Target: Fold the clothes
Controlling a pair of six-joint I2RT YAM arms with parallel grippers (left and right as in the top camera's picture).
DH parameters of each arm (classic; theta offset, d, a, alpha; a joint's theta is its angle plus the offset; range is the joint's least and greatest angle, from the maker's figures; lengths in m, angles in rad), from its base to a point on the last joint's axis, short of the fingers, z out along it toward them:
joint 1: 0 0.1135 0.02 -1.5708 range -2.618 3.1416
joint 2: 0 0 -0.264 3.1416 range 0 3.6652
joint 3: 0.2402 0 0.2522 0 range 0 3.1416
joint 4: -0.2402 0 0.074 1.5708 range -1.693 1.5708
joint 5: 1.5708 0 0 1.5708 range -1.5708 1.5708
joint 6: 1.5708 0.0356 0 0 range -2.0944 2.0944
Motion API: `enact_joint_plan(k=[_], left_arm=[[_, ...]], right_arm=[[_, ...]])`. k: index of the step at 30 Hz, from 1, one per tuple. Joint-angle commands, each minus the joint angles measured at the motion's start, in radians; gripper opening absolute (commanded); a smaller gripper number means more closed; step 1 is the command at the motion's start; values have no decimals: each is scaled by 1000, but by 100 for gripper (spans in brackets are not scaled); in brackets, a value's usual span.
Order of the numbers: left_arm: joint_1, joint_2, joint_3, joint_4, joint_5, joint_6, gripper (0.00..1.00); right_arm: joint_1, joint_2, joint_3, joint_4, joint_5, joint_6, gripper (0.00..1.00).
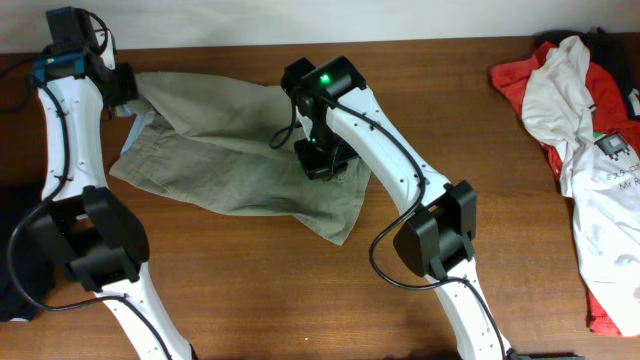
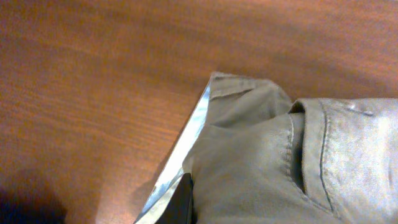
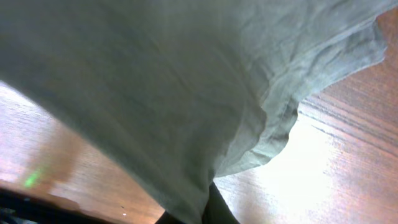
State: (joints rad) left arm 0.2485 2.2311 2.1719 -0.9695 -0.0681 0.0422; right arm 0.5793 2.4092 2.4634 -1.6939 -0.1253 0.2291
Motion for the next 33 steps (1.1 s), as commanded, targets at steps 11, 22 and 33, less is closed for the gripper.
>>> enact_joint_plan(k=[11, 22, 33], left_arm=[[265, -21, -159, 10, -33, -3, 0], [260, -21, -159, 56, -38, -3, 0], [240, -21, -127, 155, -37, -5, 13]], right_arm=[[-3, -24, -269, 19, 5, -15, 4], [12, -24, -397, -3, 129, -14, 4], [2, -24, -397, 7, 130, -30, 4]])
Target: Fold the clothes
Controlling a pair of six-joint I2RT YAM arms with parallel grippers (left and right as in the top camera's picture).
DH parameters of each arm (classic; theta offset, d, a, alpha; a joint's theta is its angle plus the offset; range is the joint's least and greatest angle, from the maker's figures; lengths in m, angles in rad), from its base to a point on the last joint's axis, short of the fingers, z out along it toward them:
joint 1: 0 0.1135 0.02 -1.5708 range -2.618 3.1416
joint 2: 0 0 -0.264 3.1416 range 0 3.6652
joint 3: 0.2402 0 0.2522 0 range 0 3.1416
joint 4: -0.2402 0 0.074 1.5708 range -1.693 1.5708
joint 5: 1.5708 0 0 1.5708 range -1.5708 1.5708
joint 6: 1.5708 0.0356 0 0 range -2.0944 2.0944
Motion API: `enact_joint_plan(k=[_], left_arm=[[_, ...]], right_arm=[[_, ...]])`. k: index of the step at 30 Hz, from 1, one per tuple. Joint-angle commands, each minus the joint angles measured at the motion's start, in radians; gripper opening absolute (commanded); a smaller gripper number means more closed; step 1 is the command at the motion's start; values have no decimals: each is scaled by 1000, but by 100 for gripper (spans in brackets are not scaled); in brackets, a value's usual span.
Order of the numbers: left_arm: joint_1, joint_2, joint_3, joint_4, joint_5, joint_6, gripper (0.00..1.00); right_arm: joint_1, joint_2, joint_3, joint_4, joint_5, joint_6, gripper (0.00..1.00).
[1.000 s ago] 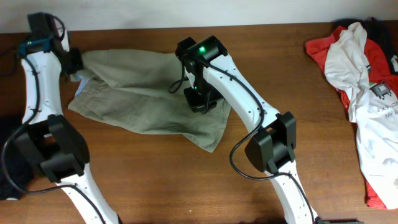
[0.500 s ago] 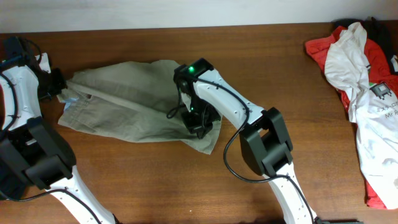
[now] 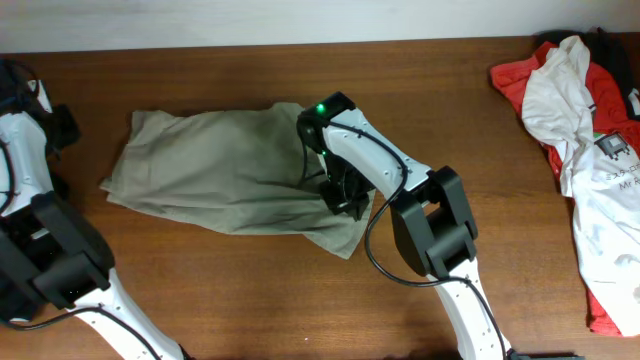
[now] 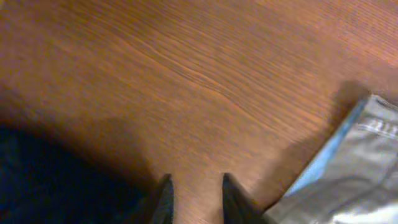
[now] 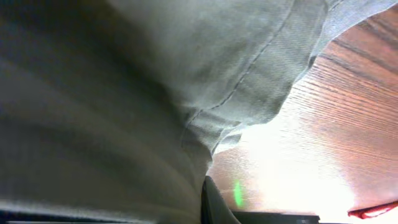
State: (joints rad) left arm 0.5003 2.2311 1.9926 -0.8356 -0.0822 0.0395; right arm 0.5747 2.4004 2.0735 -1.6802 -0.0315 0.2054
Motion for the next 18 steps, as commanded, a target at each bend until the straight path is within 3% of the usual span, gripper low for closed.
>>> enact_joint_plan(k=[1, 3, 5, 6, 7, 8, 11, 13, 16, 18], left_arm=[[-16, -21, 63, 21, -23, -2, 18], [-36, -21, 72, 21, -23, -2, 18], [-61, -21, 72, 19, -12, -1, 26], [-80, -21, 72, 15, -13, -1, 45], [-87, -21, 72, 14, -13, -1, 57], [-95, -21, 72, 14, -12, -2, 58], [-99, -21, 72, 16, -12, -1, 64], [-99, -19, 71, 16, -3, -1, 64], [-99, 25, 71, -5, 99, -1, 65], [-99, 82, 71, -50, 182, -1, 65]], right_arm=[[6, -15, -7, -8, 37, -18, 4], [6, -15, -7, -7, 37, -18, 4], [7, -15, -7, -6, 37, -18, 4], [7, -15, -7, -3, 37, -18, 19], [7, -15, -7, -3, 36, -25, 57], [8, -15, -7, 3, 35, -34, 99], [8, -19, 16, 55, 12, -43, 99], [6, -21, 137, 98, 24, -18, 99], [-23, -21, 399, 109, 145, 132, 99], [-75, -21, 449, 100, 98, 206, 99]])
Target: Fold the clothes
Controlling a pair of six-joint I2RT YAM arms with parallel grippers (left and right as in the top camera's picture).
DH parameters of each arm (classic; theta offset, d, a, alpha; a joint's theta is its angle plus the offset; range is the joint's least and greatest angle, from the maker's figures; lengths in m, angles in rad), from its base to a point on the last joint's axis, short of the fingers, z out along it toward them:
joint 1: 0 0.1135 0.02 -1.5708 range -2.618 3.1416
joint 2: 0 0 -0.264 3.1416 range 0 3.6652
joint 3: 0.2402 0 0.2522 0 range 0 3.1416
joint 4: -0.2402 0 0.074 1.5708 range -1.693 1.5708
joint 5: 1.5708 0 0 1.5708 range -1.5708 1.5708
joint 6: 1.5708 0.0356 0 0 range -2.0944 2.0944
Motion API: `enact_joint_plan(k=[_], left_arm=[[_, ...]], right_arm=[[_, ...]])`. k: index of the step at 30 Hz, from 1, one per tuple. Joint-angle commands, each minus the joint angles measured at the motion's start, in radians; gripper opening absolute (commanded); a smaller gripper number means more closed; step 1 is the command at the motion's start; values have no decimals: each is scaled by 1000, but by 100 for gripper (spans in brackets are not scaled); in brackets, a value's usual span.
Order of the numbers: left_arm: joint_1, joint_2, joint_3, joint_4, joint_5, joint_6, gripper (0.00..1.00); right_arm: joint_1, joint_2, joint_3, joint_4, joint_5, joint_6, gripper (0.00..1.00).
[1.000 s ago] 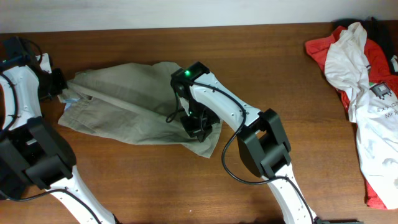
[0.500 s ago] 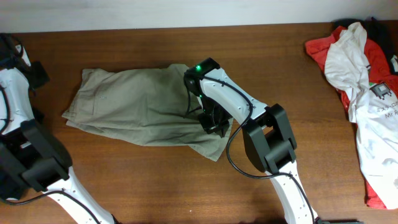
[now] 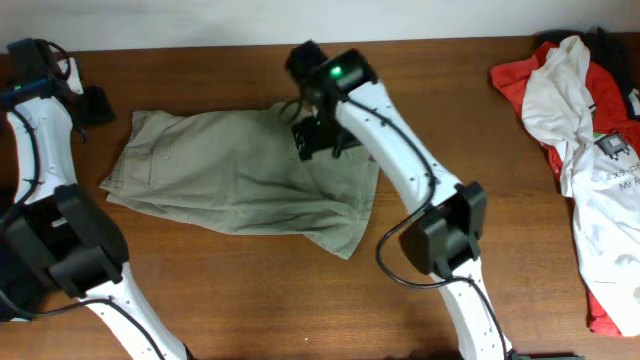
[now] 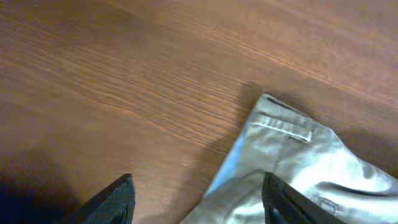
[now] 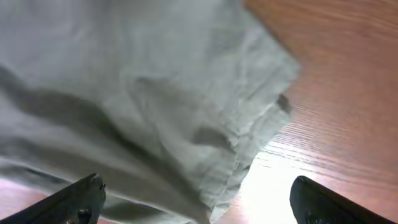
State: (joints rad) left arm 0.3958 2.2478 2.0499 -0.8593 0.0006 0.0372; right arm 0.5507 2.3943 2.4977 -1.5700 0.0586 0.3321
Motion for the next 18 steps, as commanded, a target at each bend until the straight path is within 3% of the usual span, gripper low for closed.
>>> enact_joint_plan(k=[1, 4, 9, 12, 18], left_arm=[[5, 101, 14, -55, 116, 2, 65], [5, 117, 14, -79, 117, 2, 65], [5, 117, 14, -109, 182, 3, 67], [0, 120, 14, -134, 266, 10, 73], [-20, 226, 13, -176, 266, 9, 75]], right_arm=[[-102, -9, 17, -12, -75, 65, 99], [-160, 3, -97, -14, -239, -5, 99], [-156, 3, -388, 121, -321, -6, 99], [-159, 2, -386, 120, -321, -14, 99], [-159, 2, -386, 101, -321, -29, 99]])
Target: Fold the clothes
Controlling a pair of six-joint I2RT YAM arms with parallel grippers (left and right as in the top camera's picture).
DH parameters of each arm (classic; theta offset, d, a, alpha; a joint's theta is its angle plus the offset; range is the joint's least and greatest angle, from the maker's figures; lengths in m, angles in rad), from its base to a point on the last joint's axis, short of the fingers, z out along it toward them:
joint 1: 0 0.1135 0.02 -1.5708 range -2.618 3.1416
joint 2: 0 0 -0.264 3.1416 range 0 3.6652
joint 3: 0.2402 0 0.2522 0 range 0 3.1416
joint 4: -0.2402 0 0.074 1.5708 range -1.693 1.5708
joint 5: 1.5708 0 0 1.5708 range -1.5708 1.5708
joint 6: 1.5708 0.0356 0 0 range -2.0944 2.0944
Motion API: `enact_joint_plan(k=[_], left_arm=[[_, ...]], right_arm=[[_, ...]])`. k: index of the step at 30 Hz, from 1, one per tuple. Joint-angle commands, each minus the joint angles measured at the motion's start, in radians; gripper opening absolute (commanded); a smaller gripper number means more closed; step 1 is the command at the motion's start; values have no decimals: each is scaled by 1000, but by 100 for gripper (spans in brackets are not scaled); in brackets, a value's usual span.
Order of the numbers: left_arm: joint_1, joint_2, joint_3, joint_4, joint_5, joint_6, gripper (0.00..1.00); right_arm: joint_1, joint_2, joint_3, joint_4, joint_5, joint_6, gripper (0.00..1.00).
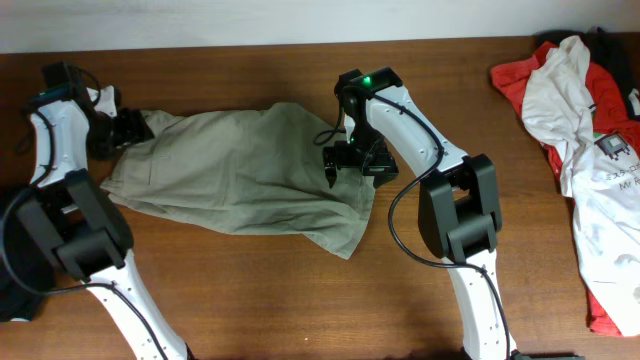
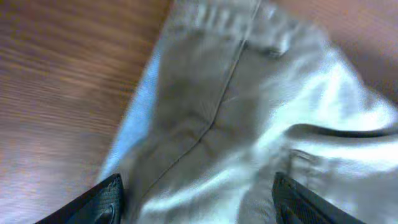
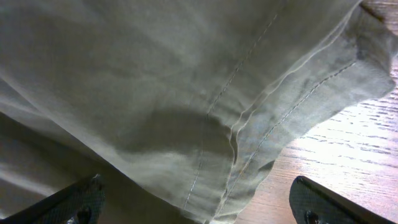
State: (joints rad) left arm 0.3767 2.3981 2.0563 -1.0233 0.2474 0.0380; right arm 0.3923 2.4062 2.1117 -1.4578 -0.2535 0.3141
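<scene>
A khaki garment (image 1: 240, 175) lies folded over itself on the wooden table (image 1: 250, 305), stretching from the left side to the middle. My left gripper (image 1: 125, 128) is at its upper left corner. In the left wrist view this gripper (image 2: 205, 205) is open, its fingers (image 2: 107, 199) spread wide over the waistband (image 2: 236, 56). My right gripper (image 1: 352, 160) is at the garment's right edge. In the right wrist view it (image 3: 199, 208) is open over the stitched hem (image 3: 292, 106), with bare wood to the right. Neither gripper holds cloth.
A heap of red and white clothes (image 1: 580, 140) lies at the table's far right. Something dark (image 1: 12, 290) sits at the lower left edge. The arms' bases stand along the front of the table.
My left gripper has moved right, from bare wood beside the waistband corner onto that corner. My right gripper has gone from the garment's upper edge down to its right edge. Both stay open.
First both grippers were shut on the garment, the left at its upper left corner and the right at its middle. Then the left was off the cloth, and the garment lay folded. Later both were open near it. Now both hang open over its ends.
</scene>
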Motion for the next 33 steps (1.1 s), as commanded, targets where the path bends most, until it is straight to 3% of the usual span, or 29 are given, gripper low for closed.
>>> enact_joint_plan(k=[1, 2, 3, 4, 5, 11, 13, 18, 19, 20, 21, 23, 26, 29, 32, 33], left_arm=[[-1, 93, 7, -15, 19, 8, 71], [-1, 110, 7, -18, 19, 8, 69], [-1, 123, 7, -18, 19, 8, 52], [-2, 129, 7, -18, 20, 8, 8], [-3, 129, 7, -19, 21, 8, 0], [-40, 129, 7, -29, 26, 8, 0], [-40, 129, 7, -29, 25, 8, 0], [-40, 129, 7, -35, 19, 9, 0], [-40, 129, 7, -35, 19, 9, 0], [-40, 129, 7, -38, 19, 8, 0], [-40, 129, 7, -42, 19, 8, 0], [-40, 129, 7, -64, 19, 8, 0], [-41, 129, 7, -98, 19, 8, 0], [-43, 129, 7, -142, 20, 8, 0], [-53, 129, 7, -207, 27, 8, 0], [-59, 129, 7, -216, 27, 8, 0]], right_arm=[[0, -10, 0, -13, -9, -11, 99], [0, -11, 0, -18, -9, -15, 99], [0, -11, 0, -19, -9, -19, 99], [0, -11, 0, -19, -9, -19, 98], [-2, -13, 0, -16, -8, -23, 99], [-94, -15, -5, 46, -22, 61, 99], [-126, -14, -22, 45, -27, 30, 99], [-120, -14, -294, 178, -119, 31, 99], [-114, -14, -336, 218, -139, 26, 84], [-105, -14, -345, 250, -144, 24, 26], [-96, -14, -345, 284, -148, 26, 4], [-98, -14, -345, 367, -147, 47, 4], [-220, -15, -298, 457, -139, 51, 4], [-356, -15, -160, 455, -112, -158, 4], [-434, -15, 13, 469, -21, -208, 4], [-434, -15, 39, 467, -23, -214, 33]])
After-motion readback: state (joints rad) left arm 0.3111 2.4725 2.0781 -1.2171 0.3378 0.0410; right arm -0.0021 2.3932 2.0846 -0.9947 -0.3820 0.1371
